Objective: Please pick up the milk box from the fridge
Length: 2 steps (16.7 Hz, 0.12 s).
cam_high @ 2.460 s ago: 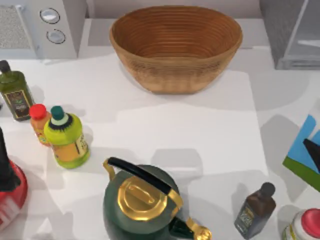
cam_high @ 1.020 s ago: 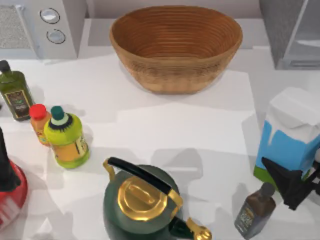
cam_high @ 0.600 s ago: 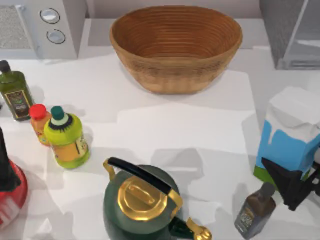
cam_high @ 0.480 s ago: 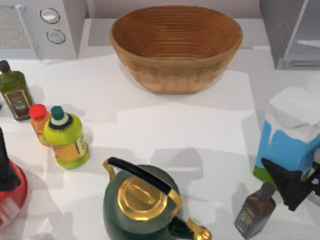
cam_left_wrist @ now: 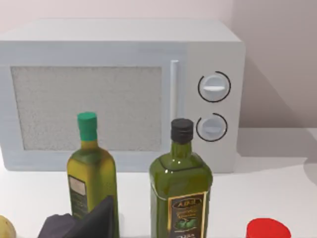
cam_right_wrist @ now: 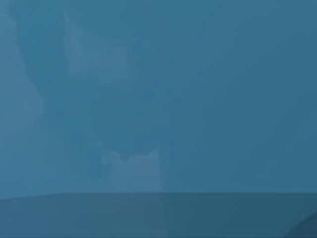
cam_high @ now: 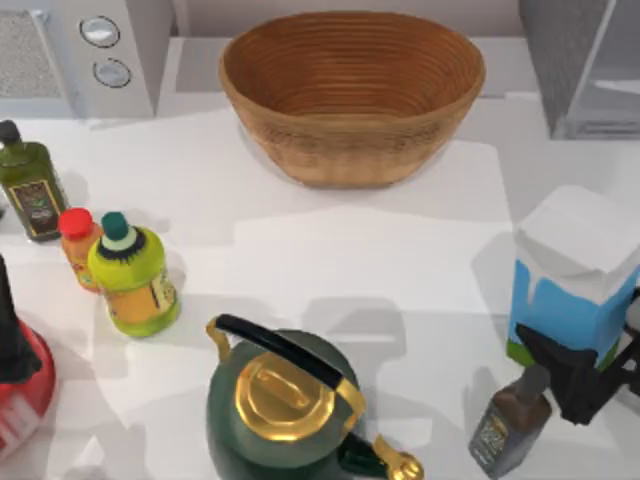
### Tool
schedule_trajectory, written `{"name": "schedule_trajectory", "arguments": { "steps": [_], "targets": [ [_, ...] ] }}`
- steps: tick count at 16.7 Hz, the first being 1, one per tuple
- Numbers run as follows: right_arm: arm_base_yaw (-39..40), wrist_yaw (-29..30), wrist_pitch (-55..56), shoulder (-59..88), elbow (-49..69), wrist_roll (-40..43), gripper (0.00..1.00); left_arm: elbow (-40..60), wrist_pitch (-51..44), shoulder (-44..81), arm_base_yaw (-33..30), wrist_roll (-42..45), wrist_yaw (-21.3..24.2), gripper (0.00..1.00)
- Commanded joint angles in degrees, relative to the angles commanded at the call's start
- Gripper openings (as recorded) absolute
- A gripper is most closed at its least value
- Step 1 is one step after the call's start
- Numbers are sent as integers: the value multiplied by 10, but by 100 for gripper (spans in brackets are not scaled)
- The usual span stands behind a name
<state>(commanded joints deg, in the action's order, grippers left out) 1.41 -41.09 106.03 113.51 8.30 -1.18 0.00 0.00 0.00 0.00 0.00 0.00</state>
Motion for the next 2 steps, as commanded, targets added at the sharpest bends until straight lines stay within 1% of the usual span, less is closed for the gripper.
{"name": "schedule_trajectory", "arguments": {
  "steps": [2],
  "targets": [
    [0,0,0,0,0,0,100,0,0,0,0,0,0,100]
  ]
}}
